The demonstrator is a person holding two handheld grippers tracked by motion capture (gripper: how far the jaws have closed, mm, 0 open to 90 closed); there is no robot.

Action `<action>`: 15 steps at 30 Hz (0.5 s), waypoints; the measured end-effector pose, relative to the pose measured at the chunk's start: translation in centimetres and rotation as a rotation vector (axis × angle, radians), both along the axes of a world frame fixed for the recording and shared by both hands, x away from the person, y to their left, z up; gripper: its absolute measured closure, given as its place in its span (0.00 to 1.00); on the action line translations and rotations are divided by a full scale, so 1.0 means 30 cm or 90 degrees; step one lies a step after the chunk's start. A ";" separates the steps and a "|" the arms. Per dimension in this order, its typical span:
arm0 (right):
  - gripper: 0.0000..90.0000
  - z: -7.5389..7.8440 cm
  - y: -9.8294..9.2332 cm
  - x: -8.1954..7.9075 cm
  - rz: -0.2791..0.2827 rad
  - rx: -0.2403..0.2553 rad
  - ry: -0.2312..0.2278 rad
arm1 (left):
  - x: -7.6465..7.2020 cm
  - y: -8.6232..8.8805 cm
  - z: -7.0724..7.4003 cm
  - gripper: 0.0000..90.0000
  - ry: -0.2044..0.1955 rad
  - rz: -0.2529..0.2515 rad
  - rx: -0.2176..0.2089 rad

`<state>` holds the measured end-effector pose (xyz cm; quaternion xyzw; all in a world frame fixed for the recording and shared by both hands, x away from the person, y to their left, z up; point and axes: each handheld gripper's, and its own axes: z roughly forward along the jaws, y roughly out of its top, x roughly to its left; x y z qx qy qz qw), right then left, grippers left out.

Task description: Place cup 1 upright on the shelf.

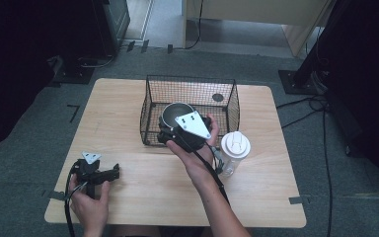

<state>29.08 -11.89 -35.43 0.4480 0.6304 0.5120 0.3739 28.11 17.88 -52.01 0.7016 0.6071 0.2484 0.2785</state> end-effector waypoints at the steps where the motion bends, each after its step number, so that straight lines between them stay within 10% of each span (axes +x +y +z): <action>1: 0.07 0.001 0.004 0.005 -0.001 0.001 0.000 | 0.000 0.000 0.000 0.00 0.000 0.000 0.000; 15: 0.07 -0.010 0.043 0.079 -0.019 -0.009 0.008 | 0.001 -0.001 0.000 0.00 0.000 0.000 0.000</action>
